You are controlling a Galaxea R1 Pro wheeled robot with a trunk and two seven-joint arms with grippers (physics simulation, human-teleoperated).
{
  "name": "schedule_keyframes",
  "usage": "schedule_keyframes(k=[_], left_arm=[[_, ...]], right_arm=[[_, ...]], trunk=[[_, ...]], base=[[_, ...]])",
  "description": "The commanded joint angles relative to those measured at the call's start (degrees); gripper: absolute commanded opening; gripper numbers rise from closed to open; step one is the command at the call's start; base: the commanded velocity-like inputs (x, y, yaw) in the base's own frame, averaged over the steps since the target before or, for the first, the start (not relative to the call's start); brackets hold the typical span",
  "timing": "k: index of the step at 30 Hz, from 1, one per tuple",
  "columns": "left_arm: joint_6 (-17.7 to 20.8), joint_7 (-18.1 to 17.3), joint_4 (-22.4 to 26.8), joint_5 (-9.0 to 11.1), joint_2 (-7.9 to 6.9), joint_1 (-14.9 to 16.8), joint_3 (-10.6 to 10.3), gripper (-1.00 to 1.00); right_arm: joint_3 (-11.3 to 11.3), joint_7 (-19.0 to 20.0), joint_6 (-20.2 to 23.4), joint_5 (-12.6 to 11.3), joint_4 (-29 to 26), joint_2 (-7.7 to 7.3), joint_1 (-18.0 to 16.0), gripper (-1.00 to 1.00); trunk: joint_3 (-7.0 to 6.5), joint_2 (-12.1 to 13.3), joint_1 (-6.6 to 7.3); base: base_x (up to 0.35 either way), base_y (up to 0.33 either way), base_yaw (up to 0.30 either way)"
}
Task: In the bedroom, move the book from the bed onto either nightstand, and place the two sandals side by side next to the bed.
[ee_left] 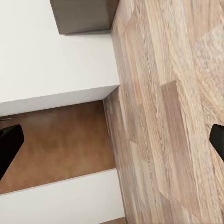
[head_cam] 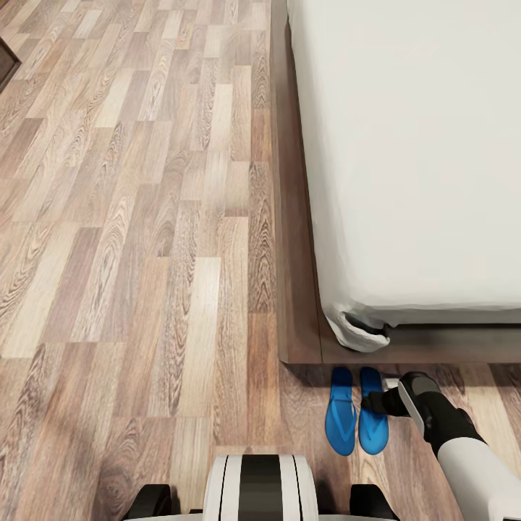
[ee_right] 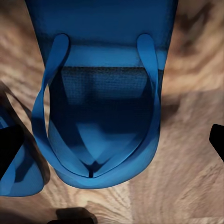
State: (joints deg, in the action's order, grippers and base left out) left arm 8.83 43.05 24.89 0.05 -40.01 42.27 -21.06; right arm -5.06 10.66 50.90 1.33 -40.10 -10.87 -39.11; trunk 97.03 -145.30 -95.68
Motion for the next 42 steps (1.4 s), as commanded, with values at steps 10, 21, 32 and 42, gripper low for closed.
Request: schedule_keyframes(k=[10,21,32,42], left_arm=[[0.58,0.34,0.07,-0.01,-0.07,0.01,-0.48,1.0],[0.58,0.36,0.07,0.01,-0.07,0.05,-0.48,1.0],[0.58,0.36,0.07,0.04,-0.05,0.01,-0.48,1.0],[0.57,0.36,0.07,0.04,-0.02,0.0,-0.48,1.0]], right_arm=[[-0.13,0.24,0.25,0.16,-0.07,0.05,0.0,1.0],[-0.13,0.24,0.25,0.16,-0.07,0.06,-0.02,1.0],[-0.13,0.24,0.25,0.16,-0.07,0.13,0.0,1.0],[-0.13,0.24,0.25,0.16,-0.07,0.14,0.0,1.0]], trunk=[[0.03,-0.01,0.01],[0.03,-0.01,0.01],[0.03,-0.01,0.01],[0.03,-0.01,0.01]], base=[[0.0,0.0,0.0],[-0.024,0.0,0.0],[-0.023,0.0,0.0],[-0.003,0.0,0.0]])
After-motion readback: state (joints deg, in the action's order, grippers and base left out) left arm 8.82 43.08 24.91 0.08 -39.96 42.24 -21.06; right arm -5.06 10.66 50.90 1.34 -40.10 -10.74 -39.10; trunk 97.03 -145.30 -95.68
